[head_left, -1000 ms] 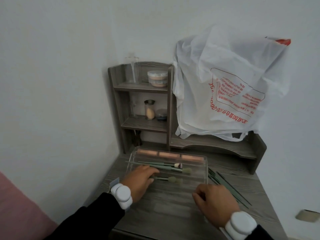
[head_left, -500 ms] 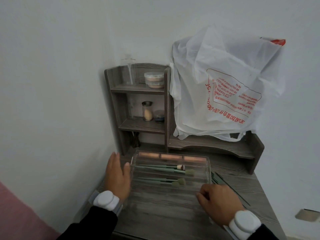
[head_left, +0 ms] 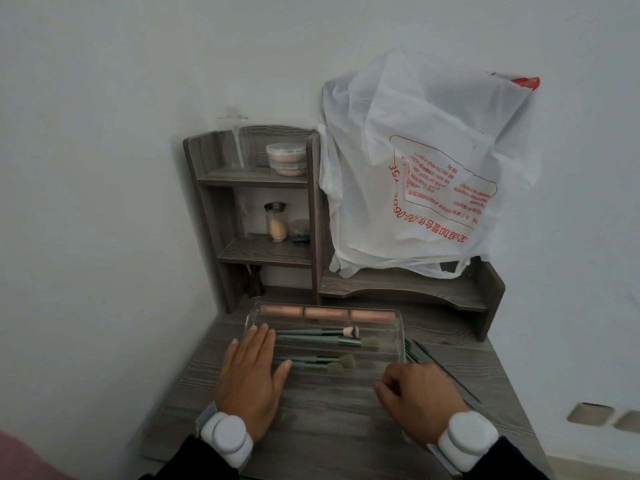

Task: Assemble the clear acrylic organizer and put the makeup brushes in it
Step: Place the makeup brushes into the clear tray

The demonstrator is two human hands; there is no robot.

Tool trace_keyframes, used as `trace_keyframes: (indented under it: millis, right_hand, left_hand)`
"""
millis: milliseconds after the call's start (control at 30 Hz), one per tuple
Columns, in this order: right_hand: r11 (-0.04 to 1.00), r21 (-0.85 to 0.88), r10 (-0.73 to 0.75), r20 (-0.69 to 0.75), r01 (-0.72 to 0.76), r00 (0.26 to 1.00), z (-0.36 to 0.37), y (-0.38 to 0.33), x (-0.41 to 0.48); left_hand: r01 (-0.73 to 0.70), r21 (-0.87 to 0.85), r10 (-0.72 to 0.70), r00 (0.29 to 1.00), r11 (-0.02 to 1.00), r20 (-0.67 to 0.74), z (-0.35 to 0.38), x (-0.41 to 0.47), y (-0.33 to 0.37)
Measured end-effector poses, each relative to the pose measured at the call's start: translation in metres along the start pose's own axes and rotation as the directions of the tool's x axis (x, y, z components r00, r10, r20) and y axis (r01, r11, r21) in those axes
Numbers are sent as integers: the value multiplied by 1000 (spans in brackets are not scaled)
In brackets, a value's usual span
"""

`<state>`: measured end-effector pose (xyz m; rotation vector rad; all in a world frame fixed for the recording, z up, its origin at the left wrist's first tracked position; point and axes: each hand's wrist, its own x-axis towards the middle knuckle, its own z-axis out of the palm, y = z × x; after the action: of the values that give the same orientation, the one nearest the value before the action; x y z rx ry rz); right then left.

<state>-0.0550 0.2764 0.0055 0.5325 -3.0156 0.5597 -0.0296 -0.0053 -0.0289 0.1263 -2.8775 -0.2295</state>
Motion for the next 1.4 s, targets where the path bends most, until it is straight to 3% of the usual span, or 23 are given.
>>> trace_keyframes:
  millis: [333, 433, 600, 933, 1067, 1167, 1233, 1300, 1400]
  right_hand:
    - [1000, 6, 17, 3, -17, 1000, 6, 4, 4]
    - [1000, 5, 30, 11, -30, 1000, 5, 4, 4]
    - [999, 4, 33, -6, -33, 999, 3, 6, 3]
    - [1000, 5, -25, 71, 24, 997, -11, 2, 5]
    - [995, 98, 25, -66, -18, 998, -31, 11, 5]
    - [978, 133, 184, -192, -160, 964, -48, 30, 6]
    - [955, 94, 293, -141, -282, 946, -54, 52, 10]
    - [925, -5, 380, 8, -380, 925, -50, 75, 17]
    - [908, -164, 409, 152, -385, 900, -34, 102, 25]
  left_hand:
    - [-57, -28, 56, 998, 998, -14, -3, 5, 14]
    - [-164, 6, 163, 984, 986, 69, -2, 8, 17]
    - [-151, 0, 149, 977, 988, 151, -3, 8, 22]
    - [-210, -213, 211, 977, 954, -18, -32, 21, 93]
    - [-227, -281, 227, 973, 933, -32, -36, 29, 127]
    - [-226, -343, 226, 973, 912, -40, -37, 33, 145]
    - [-236, -395, 235, 971, 888, -51, -36, 33, 154]
    - [-217, -457, 222, 974, 863, -45, -37, 31, 163]
    - [-110, -562, 146, 989, 820, 20, -37, 24, 179]
